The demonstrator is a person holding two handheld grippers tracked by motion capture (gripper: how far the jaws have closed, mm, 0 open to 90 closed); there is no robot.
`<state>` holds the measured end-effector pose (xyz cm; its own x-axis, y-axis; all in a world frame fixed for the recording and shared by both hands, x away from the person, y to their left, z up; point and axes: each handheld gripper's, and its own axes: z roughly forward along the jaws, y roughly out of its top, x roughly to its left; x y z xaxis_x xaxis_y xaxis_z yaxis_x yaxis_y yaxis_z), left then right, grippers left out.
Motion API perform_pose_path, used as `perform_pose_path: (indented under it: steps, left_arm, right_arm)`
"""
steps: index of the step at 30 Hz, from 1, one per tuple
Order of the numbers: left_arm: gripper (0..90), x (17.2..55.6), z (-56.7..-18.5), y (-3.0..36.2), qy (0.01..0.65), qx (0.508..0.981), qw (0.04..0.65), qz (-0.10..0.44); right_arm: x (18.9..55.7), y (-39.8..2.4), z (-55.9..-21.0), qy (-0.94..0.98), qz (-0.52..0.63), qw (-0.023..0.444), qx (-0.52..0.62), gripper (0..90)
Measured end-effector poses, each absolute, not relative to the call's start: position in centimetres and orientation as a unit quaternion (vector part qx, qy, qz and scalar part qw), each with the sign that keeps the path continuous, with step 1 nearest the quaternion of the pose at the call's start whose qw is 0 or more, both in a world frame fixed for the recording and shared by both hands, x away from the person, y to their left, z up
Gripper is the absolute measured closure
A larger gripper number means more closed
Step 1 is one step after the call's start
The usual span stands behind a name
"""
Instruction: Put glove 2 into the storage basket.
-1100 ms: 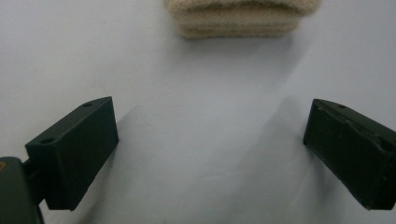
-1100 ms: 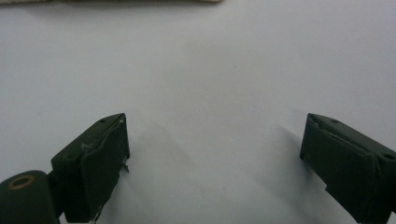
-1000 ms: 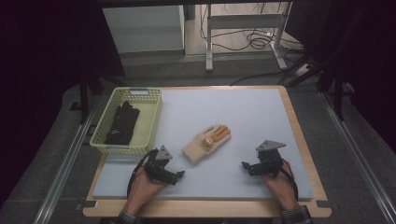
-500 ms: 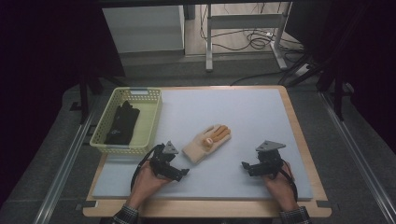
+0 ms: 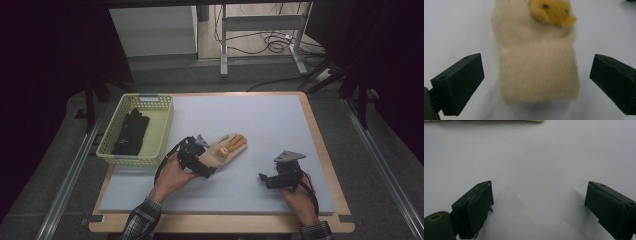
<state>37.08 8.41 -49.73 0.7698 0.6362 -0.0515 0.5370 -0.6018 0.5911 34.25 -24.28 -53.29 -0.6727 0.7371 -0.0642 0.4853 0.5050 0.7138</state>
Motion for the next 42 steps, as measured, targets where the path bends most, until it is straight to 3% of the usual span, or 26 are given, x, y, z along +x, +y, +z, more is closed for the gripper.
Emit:
perform_pose_path:
  steps: [10,19,23,31,35,42]
  left_arm:
    - [0.0,40.9,-50.4,5.2,0.326,0.9,0.285,0.057]
    - [0.0,42.3,-51.9,2.3,0.314,0.917,0.236,0.07]
    - [12.9,42.3,-51.8,2.4,0.308,0.919,0.24,0.065]
    - [53.3,41.5,-51.1,2.6,0.309,0.918,0.242,0.06]
    - [58.9,41.5,-50.8,2.7,0.314,0.915,0.246,0.052]
    - [59.8,41.6,-49.6,3.7,0.336,0.905,0.253,0.06]
  right_arm:
    - [34.3,-24.3,-53.3,0.848,0.343,0.178,0.363,8.0]
    - [34.4,-24.3,-53.3,0.848,0.344,0.178,0.363,8.0]
    - [34.3,-24.3,-53.3,0.848,0.344,0.178,0.363,8.0]
    - [34.4,-24.3,-53.3,0.848,0.343,0.178,0.363,8.0]
    - [34.3,-24.3,-53.3,0.848,0.343,0.178,0.363,8.0]
    - [34.4,-24.3,-53.3,0.848,0.344,0.178,0.363,8.0]
